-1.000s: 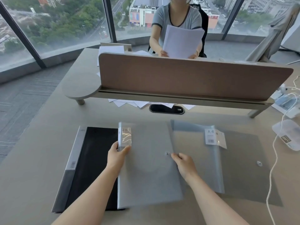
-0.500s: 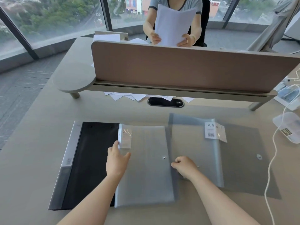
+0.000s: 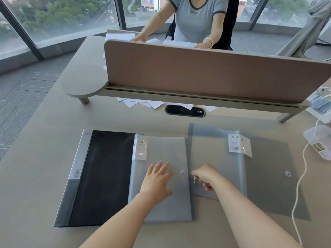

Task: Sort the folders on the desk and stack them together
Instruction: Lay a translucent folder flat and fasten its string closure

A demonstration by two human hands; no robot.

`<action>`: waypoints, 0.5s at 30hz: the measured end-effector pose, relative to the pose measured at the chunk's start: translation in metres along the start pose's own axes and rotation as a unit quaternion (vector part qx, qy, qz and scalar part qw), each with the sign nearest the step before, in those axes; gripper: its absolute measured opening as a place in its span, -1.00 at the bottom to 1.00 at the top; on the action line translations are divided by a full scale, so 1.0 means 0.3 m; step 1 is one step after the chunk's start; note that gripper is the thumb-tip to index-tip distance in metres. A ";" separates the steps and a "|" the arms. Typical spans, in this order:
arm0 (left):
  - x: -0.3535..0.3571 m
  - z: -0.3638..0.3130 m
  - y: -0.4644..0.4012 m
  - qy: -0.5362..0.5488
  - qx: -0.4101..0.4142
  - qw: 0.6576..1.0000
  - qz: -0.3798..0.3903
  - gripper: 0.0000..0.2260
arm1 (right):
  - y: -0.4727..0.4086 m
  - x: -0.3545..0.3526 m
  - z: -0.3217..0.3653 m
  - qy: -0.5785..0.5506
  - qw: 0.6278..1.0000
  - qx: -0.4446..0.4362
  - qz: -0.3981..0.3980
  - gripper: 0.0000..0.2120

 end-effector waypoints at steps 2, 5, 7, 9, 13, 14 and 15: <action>0.023 -0.004 -0.002 -0.011 0.002 1.000 0.012 -0.33 | -0.009 0.016 0.005 -0.057 0.998 0.016 0.007 -0.80; 0.035 0.002 -0.008 -0.016 0.002 1.000 0.005 -0.31 | -0.023 0.040 0.035 -0.090 0.996 0.015 0.003 -0.82; 0.042 0.005 -0.009 -0.011 0.003 1.000 0.000 -0.30 | -0.041 0.044 0.055 -0.079 0.996 -0.001 -0.029 -0.83; 0.047 0.012 -0.010 -0.004 0.002 1.000 -0.003 -0.31 | -0.053 0.042 0.084 -0.042 0.996 -0.032 -0.065 -0.84; 0.047 0.018 -0.013 0.006 0.000 1.000 -0.012 -0.31 | -0.026 0.039 0.152 0.085 0.986 -0.088 -0.110 -0.86; 0.048 0.020 -0.015 0.008 -0.001 1.000 -0.013 -0.31 | -0.023 0.041 0.170 0.111 0.981 -0.097 -0.123 -0.86; 0.050 0.023 -0.016 0.010 -0.002 1.000 -0.015 -0.31 | -0.019 0.043 0.185 0.135 0.976 -0.102 -0.139 -0.83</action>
Point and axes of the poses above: each hand's wrist, its own y-axis away from the middle knuckle, its own x-axis out of the palm, z = x × y, the point moved 9 cm from there along -y, towards the middle knuckle, and after that the axes turned 1 degree about -z, right-handed, at the moved point
